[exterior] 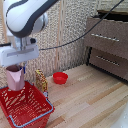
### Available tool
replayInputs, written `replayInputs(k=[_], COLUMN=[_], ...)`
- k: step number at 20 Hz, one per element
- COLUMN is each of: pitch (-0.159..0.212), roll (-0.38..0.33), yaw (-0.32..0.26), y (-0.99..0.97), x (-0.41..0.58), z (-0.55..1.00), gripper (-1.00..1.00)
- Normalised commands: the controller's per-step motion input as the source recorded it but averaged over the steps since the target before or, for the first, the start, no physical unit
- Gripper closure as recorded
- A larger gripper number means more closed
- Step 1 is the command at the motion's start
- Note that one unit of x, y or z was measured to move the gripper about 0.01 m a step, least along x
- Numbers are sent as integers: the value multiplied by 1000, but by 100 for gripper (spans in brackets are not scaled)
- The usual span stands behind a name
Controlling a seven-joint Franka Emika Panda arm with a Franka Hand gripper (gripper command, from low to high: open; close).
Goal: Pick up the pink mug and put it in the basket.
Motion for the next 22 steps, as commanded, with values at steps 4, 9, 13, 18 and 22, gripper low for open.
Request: replayInputs(k=[4, 9, 13, 18, 22], pitch=[0, 45, 2, -167, -150], roll=[-21, -24, -23, -20, 0], yaw=[121, 157, 127, 104, 13], y=[139, -33, -30, 0, 0], x=[-324, -245, -109, -15, 0], z=[-540, -650, -436, -4, 267], gripper=[100, 100, 100, -100, -100])
